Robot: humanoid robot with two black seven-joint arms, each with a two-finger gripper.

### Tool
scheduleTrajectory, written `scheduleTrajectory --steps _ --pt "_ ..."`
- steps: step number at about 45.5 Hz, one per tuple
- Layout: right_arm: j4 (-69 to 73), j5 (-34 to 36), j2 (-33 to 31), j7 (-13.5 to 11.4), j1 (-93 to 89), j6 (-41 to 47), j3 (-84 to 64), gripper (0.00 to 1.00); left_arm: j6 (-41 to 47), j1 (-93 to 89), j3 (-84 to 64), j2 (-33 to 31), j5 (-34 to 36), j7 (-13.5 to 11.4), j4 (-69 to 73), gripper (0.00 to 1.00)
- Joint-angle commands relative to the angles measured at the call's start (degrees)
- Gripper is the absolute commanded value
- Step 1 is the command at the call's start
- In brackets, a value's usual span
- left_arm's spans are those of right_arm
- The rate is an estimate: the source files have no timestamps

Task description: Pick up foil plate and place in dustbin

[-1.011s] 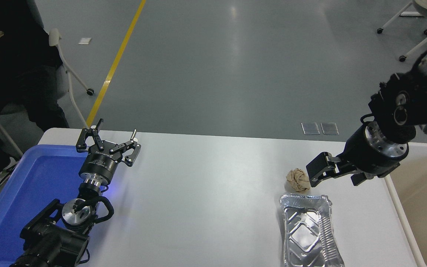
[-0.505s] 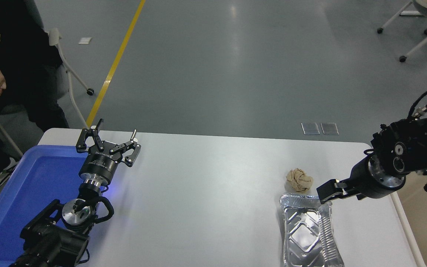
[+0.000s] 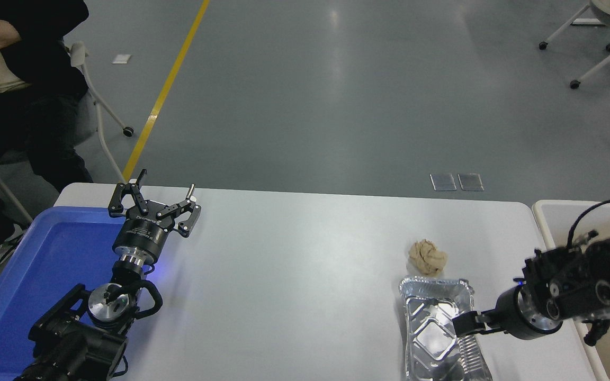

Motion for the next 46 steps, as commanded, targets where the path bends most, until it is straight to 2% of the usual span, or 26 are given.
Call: scheduleTrajectory --steps 1,12,17,26,32,37,41,42,45,46 --pt "-4.2 -0.4 0.0 0.0 -4.5 -0.6 1.6 1.00 0.0 0.0 0.0 0.0 0.0 0.0 0.0 0.99" --pt "-6.1 -0.4 0.0 0.0 -6.4 -0.6 1.6 1.00 0.0 0.0 0.1 0.0 0.0 0.0 -0.1 0.99" --pt "-7.2 -0.4 0.0 0.2 -6.9 -0.6 1.7 0.96 0.0 0.0 0.0 0.0 0.0 0.0 0.0 0.99" --pt "-7.3 -0.1 0.2 0.2 -7.3 -1.2 1.8 0.81 0.0 0.0 0.1 0.0 0.0 0.0 0.0 0.99" --pt "-7.3 0.0 0.8 0.2 -8.0 -1.8 1.9 0.63 0.0 0.0 0.1 0.0 0.0 0.0 0.0 0.99" --pt "-7.3 0.0 0.8 0.2 -8.0 -2.2 2.0 0.43 0.0 0.0 0.0 0.0 0.0 0.0 0.0 0.99" --pt "-7.3 0.2 0.8 0.2 -8.0 -2.4 2.0 0.36 0.0 0.0 0.0 0.0 0.0 0.0 0.0 0.99" --pt "-7.3 0.2 0.8 0.2 -8.0 -2.7 1.9 0.31 0.0 0.0 0.1 0.0 0.0 0.0 0.0 0.99" --pt "-7.3 0.2 0.8 0.2 -8.0 -3.1 1.8 0.01 0.0 0.0 0.0 0.0 0.0 0.0 0.0 0.99" --pt "-7.3 0.2 0.8 0.2 -8.0 -3.2 1.8 0.00 0.0 0.0 0.0 0.0 0.0 0.0 0.0 0.99"
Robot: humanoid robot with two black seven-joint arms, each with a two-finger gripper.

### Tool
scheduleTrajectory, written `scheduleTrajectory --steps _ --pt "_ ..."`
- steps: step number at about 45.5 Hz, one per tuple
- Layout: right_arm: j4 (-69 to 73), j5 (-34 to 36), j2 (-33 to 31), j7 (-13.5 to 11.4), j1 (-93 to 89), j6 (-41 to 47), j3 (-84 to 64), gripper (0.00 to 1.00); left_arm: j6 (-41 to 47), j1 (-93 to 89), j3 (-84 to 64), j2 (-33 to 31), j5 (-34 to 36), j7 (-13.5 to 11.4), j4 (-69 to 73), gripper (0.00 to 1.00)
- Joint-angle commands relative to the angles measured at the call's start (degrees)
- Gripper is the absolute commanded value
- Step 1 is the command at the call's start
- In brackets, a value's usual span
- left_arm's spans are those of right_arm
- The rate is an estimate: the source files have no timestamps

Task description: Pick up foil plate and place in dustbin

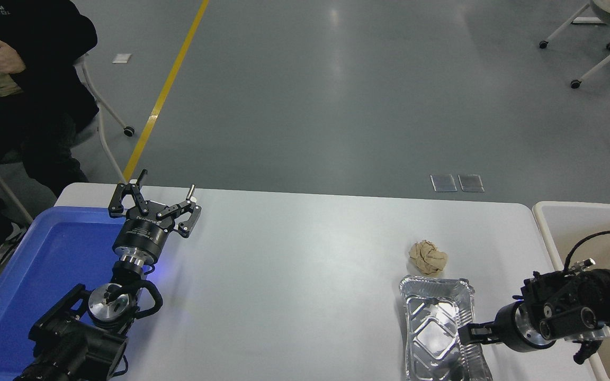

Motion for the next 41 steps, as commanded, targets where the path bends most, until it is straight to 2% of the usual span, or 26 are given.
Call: scheduleTrajectory --steps 1,13,23,31,41 --pt "-0.1 0.2 0.0 0.0 -0.2 -1.1 -0.2 0.00 0.0 0.0 -0.1 0.0 0.0 0.0 0.0 0.99" --pt "1.0 0.5 -1.3 0.0 1.1 -1.0 -0.4 0.00 0.1 0.0 0.0 0.0 0.0 0.0 0.0 0.99" --pt "5.9 0.0 -6.4 0.0 8.2 0.2 -0.9 0.00 0.0 0.0 0.0 0.0 0.0 0.1 0.0 0.99" --pt "10.3 -0.3 -12.0 0.0 19.4 7.4 -1.5 0.00 0.0 0.0 0.0 0.0 0.0 0.0 0.0 0.99" --pt "14.8 -0.8 -15.4 0.0 33.3 16.1 -4.5 0.00 0.1 0.0 0.0 0.0 0.0 0.0 -0.1 0.99"
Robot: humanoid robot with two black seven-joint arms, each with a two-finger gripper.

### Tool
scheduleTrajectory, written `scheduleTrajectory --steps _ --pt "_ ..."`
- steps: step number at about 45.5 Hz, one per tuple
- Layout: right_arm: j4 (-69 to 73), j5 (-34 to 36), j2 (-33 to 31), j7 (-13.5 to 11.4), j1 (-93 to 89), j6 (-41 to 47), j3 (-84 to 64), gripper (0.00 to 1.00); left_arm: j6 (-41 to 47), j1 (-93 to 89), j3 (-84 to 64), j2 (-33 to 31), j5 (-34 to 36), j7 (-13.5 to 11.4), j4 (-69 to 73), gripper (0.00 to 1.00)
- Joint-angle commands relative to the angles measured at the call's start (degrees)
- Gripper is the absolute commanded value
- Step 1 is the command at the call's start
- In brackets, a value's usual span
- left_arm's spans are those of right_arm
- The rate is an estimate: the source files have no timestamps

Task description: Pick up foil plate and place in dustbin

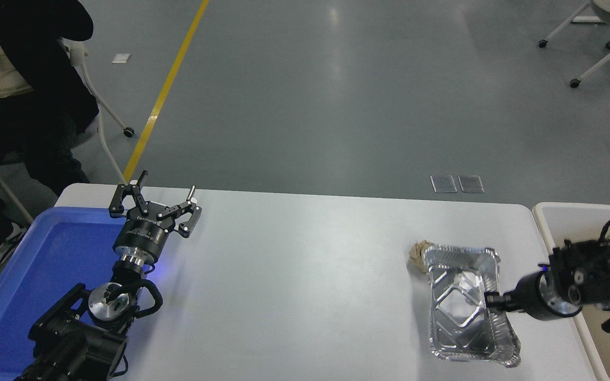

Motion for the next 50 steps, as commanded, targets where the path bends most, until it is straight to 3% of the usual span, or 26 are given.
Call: scheduleTrajectory --steps 1,27,50 --pt "5.5 -0.5 -4.4 0.0 16.0 9.1 -3.3 0.00 0.0 0.0 0.0 0.0 0.0 0.0 -0.1 0.99" --pt "5.6 -2.2 -8.6 0.0 50.3 39.8 -6.9 0.00 0.0 0.0 0.0 0.0 0.0 -0.1 0.0 0.99" --pt "-3.1 -3.5 -10.3 0.0 58.2 39.8 -7.1 0.00 0.0 0.0 0.0 0.0 0.0 0.0 0.0 0.99"
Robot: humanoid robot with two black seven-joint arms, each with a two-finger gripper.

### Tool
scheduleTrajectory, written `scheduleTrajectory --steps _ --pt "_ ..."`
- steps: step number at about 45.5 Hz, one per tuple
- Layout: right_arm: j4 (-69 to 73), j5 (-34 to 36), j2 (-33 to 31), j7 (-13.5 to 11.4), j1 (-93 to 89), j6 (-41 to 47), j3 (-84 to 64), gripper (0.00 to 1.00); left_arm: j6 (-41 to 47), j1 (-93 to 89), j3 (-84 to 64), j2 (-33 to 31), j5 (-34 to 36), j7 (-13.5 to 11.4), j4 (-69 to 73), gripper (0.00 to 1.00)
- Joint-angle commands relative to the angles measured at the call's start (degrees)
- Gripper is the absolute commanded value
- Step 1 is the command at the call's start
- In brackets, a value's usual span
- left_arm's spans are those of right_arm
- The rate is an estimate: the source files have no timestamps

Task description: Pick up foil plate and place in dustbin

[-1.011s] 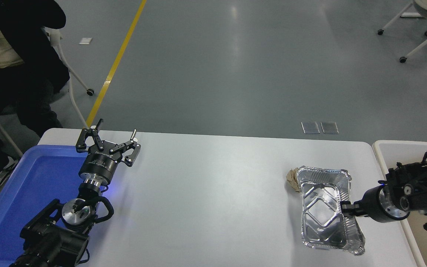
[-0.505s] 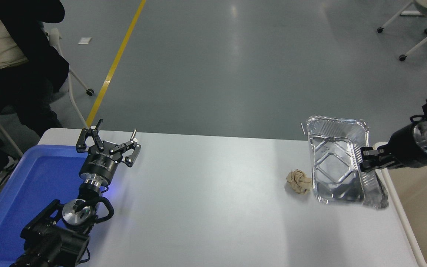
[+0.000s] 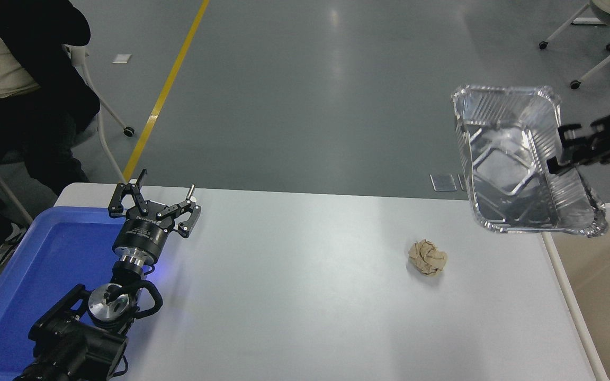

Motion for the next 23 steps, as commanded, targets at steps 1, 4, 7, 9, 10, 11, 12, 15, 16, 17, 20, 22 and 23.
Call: scheduleTrajectory --steps 1,4,7,9,10,11,12,15,16,17,20,22,23 --pt "-5.4 -0.6 -1.5 0.0 2.0 1.0 -0.2 0.00 -0.1 0.0 0.0 0.0 0.0 0.1 0.0 0.99" --pt "-7.1 -1.5 -4.0 0.0 1.3 1.0 -0.2 0.00 0.0 0.0 0.0 0.0 0.0 0.0 0.0 0.99" --pt "-10.0 -3.0 -6.7 0.0 0.3 1.0 0.0 0.00 -0.1 0.0 0.0 0.0 0.0 0.0 0.0 0.99" --pt "-12.2 -3.8 -8.6 -0.2 -0.8 1.0 0.1 0.00 0.0 0.0 0.0 0.0 0.0 0.1 0.0 0.99" --pt "-13.5 -4.2 -9.7 -0.2 -1.7 1.0 0.3 0.00 -0.1 0.0 0.0 0.0 0.0 0.1 0.0 0.99" --pt "-14.7 -4.5 -10.8 -0.2 -2.7 1.0 0.4 0.00 -0.1 0.0 0.0 0.0 0.0 0.0 0.0 0.99" --pt "-16.2 -4.9 -12.0 -0.2 -3.7 1.0 0.7 0.00 -0.1 0.0 0.0 0.0 0.0 0.1 0.0 0.99" --pt "-21.1 -5.3 -15.6 -0.2 -7.2 1.0 1.5 0.00 0.0 0.0 0.0 0.0 0.0 0.0 0.0 0.99" --pt "-23.0 -5.4 -16.5 -0.2 -8.6 1.0 1.9 0.00 -0.1 0.0 0.0 0.0 0.0 0.0 0.0 0.99" --pt "-24.7 -5.4 -17.4 -0.2 -10.2 1.0 2.5 0.00 0.0 0.0 0.0 0.0 0.0 0.1 0.0 0.99" --pt "-29.1 -5.3 -20.0 0.0 -15.3 1.0 4.9 0.00 -0.1 0.0 -0.1 0.0 0.0 0.0 0.0 0.99" --pt "-31.0 -5.3 -22.2 0.0 -18.6 1.0 7.2 0.00 -0.1 0.0 0.0 0.0 0.0 0.0 -0.1 0.99" --pt "-31.8 -5.2 -23.5 -0.2 -20.2 1.0 8.5 0.00 0.0 0.0 -0.1 0.0 0.0 0.1 0.0 0.99"
